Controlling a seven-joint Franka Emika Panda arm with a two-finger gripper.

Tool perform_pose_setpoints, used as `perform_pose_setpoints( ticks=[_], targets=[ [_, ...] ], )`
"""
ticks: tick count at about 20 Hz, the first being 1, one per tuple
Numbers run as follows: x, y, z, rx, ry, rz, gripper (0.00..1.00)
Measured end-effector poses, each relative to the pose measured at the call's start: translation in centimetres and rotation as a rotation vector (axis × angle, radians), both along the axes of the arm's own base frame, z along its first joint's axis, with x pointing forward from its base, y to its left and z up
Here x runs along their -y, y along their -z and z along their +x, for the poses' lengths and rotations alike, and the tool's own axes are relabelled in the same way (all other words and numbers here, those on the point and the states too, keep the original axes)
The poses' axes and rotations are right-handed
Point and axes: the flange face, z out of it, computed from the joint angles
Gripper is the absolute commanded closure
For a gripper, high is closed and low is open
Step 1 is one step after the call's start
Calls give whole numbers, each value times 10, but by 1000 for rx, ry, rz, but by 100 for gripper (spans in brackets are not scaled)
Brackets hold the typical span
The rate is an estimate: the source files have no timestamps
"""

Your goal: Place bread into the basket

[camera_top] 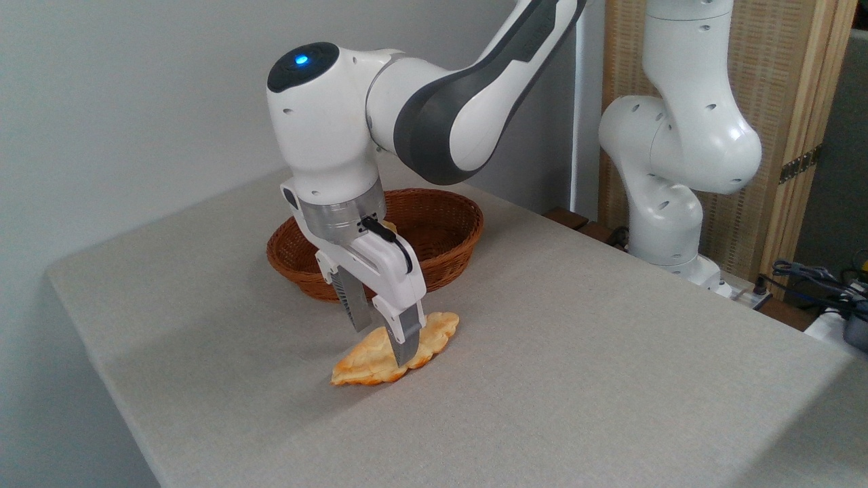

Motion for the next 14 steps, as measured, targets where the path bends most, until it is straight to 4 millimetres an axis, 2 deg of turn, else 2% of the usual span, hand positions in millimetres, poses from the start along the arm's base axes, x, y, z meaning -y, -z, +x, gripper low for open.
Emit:
perform_pose_setpoints(
  ticks=[13,14],
  targets=[
    [7,10,-1,-11,109,51,1],
    [7,11,-1,-12,109,51,13]
  ],
)
